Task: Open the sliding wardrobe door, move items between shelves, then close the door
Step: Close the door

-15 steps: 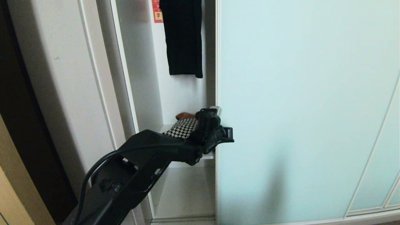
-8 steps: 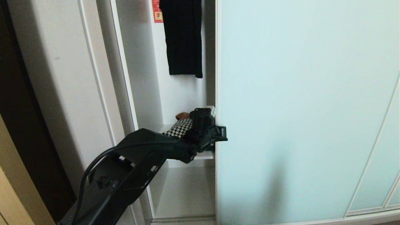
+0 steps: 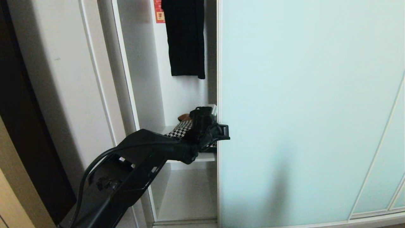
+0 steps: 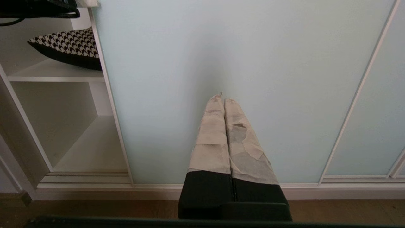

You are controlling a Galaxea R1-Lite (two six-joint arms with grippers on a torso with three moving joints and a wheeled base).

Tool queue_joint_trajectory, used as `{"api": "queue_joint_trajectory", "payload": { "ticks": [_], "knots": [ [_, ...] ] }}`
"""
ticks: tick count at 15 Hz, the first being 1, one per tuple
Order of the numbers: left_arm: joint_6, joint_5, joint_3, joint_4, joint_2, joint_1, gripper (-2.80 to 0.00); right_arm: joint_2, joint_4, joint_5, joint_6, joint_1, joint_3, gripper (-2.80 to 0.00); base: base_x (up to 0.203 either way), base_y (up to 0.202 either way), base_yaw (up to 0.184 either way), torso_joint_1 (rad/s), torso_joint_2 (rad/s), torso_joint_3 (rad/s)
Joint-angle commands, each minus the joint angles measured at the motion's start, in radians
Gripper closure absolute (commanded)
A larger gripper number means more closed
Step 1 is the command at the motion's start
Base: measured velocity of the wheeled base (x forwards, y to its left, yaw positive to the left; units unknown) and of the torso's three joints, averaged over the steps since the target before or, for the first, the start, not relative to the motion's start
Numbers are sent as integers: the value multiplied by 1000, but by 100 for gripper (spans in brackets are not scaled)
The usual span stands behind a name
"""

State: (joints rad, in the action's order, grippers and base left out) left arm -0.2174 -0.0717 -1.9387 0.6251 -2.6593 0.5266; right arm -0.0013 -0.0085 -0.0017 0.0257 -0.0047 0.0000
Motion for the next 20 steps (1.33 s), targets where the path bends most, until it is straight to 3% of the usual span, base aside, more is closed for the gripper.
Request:
{"api": "queue_joint_trajectory", "payload": {
  "ticks": [1,4,11,20],
  "knots": [
    [-2,2,1,23,-13,-28,0,0,-1,0,-1,0,1,0,0,0,0,0,0,0],
    [3,60,3,37,-11,-60,0,0,-1,0,0,0,0,0,0,0,0,0,0,0],
    [4,120,64,42,55,-108,0,1,-1,0,0,0,0,0,0,0,0,0,0,0],
    [6,136,635,261,439,-206,0,0,-1,0,-1,0,0,0,0,0,0,0,0,0]
  ]
}}
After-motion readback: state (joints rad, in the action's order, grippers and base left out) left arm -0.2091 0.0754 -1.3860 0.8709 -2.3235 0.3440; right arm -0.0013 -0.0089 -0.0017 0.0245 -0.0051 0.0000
